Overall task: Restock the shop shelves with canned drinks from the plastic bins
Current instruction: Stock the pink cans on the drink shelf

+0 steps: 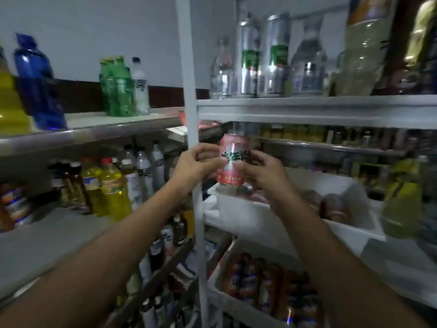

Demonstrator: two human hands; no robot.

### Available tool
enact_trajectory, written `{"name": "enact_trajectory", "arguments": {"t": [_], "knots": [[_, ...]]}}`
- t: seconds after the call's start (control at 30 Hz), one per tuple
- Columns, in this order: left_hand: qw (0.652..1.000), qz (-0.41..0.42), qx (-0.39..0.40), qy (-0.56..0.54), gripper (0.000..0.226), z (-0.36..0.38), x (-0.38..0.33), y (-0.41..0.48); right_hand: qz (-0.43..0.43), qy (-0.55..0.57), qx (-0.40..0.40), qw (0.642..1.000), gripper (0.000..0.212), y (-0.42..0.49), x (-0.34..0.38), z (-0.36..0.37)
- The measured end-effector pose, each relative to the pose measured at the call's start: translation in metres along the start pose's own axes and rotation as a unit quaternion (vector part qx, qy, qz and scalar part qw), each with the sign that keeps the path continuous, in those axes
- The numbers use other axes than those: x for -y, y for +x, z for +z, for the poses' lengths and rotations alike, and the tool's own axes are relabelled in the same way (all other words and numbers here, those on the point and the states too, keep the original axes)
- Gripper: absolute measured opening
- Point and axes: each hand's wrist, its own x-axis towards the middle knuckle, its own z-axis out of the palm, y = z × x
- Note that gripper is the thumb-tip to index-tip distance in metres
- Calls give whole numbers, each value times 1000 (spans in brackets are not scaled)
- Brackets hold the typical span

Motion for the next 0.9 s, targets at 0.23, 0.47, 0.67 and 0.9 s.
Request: {"name": "enact_trajectory", "arguments": {"t": [0.23, 0.47, 0.67, 0.9], "knots": [[985, 6, -129, 111, 29, -146, -29, -74, -10, 37, 161, 986, 27, -13, -7, 150], [938, -26, -295, 180, 32, -293, -59, -205, 38, 95, 292, 951, 38, -66, -30, 334], [881, -78, -387, 260, 37, -381, -85, -320, 79, 110, 402, 906, 34, -140, -42, 458], [836, -118, -455, 283, 35, -450, -104, -432, 112, 122, 477, 863, 29, -227, -49, 560]]}}
